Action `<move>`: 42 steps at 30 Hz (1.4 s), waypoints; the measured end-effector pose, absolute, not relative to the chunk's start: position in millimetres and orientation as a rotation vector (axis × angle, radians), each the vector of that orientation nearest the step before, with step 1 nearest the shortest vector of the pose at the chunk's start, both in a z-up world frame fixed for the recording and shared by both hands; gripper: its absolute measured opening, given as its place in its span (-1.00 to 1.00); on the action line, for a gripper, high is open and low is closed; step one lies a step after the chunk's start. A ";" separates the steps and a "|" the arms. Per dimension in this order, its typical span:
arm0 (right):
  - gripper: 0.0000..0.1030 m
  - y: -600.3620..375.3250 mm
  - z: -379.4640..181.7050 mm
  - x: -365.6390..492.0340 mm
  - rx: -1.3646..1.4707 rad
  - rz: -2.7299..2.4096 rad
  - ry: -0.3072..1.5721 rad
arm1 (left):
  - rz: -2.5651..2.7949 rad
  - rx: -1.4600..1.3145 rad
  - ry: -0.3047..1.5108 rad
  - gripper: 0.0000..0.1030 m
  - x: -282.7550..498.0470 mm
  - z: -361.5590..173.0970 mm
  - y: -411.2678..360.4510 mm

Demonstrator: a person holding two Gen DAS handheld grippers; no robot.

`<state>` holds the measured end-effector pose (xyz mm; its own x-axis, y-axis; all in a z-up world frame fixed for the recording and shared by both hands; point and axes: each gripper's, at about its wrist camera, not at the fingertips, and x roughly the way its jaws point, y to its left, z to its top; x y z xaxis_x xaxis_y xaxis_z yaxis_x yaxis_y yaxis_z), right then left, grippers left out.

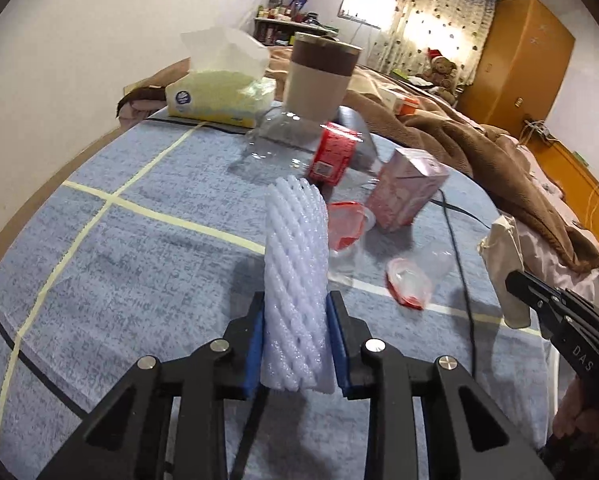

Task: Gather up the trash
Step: 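Carry the foam sleeve and paper bag over the white bin with both tools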

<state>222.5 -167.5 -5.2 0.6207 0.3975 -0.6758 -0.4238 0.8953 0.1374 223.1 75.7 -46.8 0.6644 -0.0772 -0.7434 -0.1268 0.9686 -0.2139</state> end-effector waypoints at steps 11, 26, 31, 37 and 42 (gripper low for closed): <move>-0.90 -185.3 16.4 193.0 0.020 0.440 0.706 | -0.048 -0.240 0.778 -0.40 194.1 -15.7 58.1; -0.90 -224.2 36.5 147.9 0.064 0.324 0.647 | -0.205 -0.142 0.691 -0.40 167.3 22.7 2.4; -0.90 -239.5 41.0 129.9 0.087 0.263 0.629 | -0.281 -0.109 0.673 -0.40 156.5 28.1 -23.9; -0.90 -264.3 42.6 111.8 0.117 0.170 0.615 | -0.368 -0.054 0.661 -0.40 149.3 33.1 -59.9; -0.90 -288.1 42.4 97.8 0.124 0.081 0.610 | -0.448 -0.023 0.653 -0.40 144.1 36.6 -94.2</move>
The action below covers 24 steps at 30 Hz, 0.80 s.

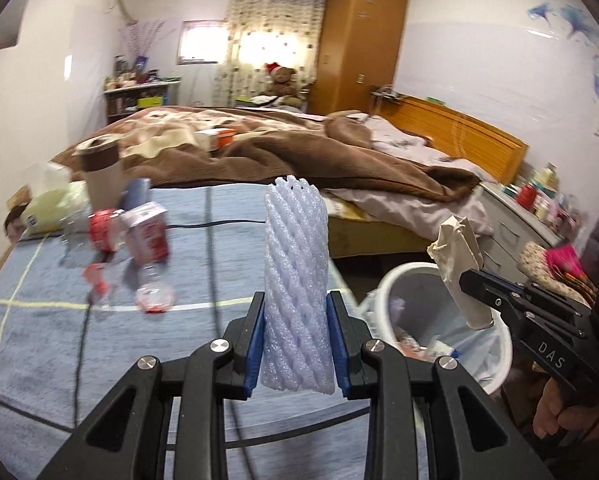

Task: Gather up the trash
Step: 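Carry the foam sleeve and paper bag over the white bin with both tools, then open both tools to drop the sleeve and paper bag into the bin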

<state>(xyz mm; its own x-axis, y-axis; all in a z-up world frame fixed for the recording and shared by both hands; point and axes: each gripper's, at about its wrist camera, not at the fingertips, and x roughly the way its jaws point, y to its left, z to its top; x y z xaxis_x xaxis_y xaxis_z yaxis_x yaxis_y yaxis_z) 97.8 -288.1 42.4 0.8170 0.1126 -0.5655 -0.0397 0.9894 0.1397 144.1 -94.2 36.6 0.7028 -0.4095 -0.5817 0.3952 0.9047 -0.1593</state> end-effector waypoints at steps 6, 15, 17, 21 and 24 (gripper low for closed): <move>-0.90 -318.2 34.9 86.7 0.166 -0.013 0.626 | -0.544 0.027 0.657 -0.40 138.2 36.2 -139.7; -0.90 -353.6 15.4 78.7 0.230 -0.107 0.678 | -0.651 0.091 0.692 -0.40 134.4 25.0 -199.5; -0.90 -359.5 9.3 79.2 0.245 -0.120 0.696 | -0.675 0.105 0.710 -0.40 134.6 19.6 -212.2; -0.90 -367.0 -0.2 75.0 0.245 -0.148 0.730 | -0.711 0.125 0.737 -0.40 134.0 9.2 -233.4; -0.90 -371.0 -7.1 76.5 0.250 -0.148 0.756 | -0.722 0.147 0.760 -0.40 135.4 1.4 -245.2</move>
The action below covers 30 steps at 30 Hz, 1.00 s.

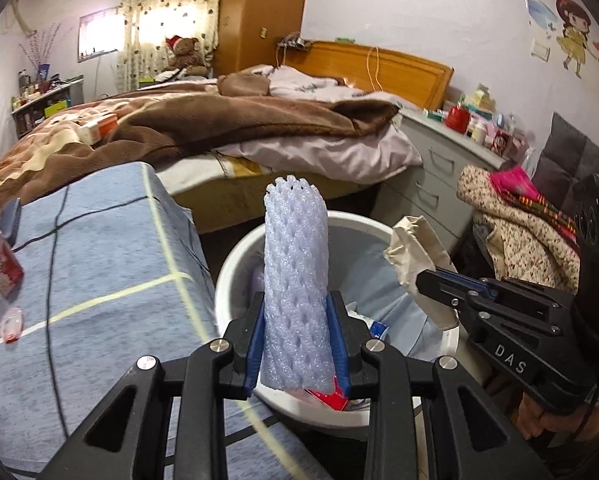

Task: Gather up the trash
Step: 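Open both tools to drop the sleeve and paper bag into the bin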

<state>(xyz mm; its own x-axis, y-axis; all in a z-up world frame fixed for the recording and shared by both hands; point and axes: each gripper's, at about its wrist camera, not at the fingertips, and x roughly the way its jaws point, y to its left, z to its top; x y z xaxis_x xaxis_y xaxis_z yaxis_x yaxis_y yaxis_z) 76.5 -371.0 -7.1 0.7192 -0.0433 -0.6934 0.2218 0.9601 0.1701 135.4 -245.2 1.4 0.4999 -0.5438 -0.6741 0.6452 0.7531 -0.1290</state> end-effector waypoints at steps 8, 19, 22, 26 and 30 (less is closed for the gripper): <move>-0.90 -374.5 -11.7 75.6 0.236 -0.156 0.785 | -0.728 0.173 0.779 -0.40 137.6 -6.3 -254.4; -0.86 -376.5 -9.6 77.1 0.233 -0.178 0.775 | -0.722 0.133 0.775 0.05 141.8 -2.5 -245.8; -0.80 -376.6 -7.8 75.8 0.232 -0.197 0.767 | -0.720 0.122 0.773 0.11 142.5 -1.0 -242.3; -0.37 -377.2 -5.3 74.7 0.237 -0.206 0.757 | -0.714 0.109 0.771 0.13 143.0 1.0 -237.1; -0.29 -376.4 -2.9 74.8 0.245 -0.207 0.748 | -0.707 0.106 0.757 0.13 141.8 4.9 -231.2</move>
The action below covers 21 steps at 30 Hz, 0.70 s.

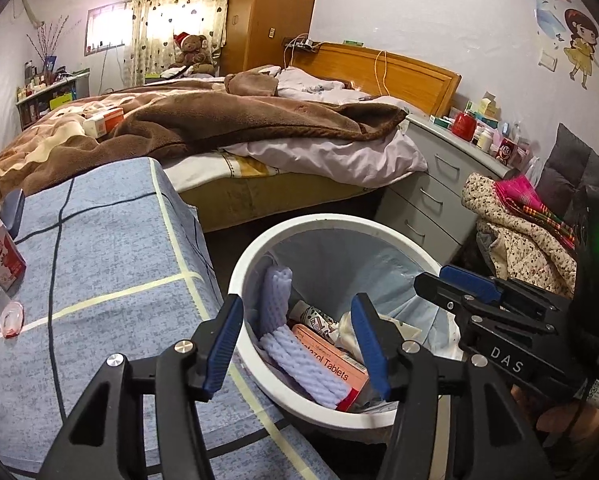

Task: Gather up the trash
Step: 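Open both tools to drop the sleeve and paper bag into the bin, then move both tools back toward the remaining trash on the bed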

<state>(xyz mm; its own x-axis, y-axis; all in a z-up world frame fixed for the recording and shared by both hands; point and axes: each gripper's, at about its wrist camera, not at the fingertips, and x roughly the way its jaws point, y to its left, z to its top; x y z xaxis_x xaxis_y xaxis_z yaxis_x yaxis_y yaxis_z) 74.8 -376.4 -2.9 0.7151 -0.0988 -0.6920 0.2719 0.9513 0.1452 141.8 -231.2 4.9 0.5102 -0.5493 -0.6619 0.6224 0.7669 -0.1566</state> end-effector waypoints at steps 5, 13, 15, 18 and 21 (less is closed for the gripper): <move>-0.29 -371.5 1.1 74.7 0.239 -0.203 0.733 | -0.696 0.089 0.741 0.13 141.2 10.2 -221.0; -0.28 -361.3 7.9 74.1 0.222 -0.192 0.707 | -0.671 0.071 0.713 0.14 137.5 18.5 -201.6; -0.27 -359.1 9.1 74.0 0.219 -0.190 0.702 | -0.667 0.062 0.706 0.14 136.5 20.9 -195.6; -0.10 -353.6 11.2 73.9 0.215 -0.184 0.695 | -0.652 0.059 0.694 0.15 136.2 23.8 -186.6; 0.01 -346.9 13.5 74.5 0.209 -0.178 0.687 | -0.636 0.045 0.690 0.17 136.5 25.5 -175.5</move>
<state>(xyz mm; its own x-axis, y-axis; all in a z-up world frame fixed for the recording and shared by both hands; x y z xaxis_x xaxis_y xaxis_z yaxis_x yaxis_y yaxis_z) 74.5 -346.9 13.5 0.7597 -0.0932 -0.6436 0.2304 0.9640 0.1324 136.5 -175.5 25.5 0.5906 -0.5322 -0.6066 0.5613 0.8110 -0.1650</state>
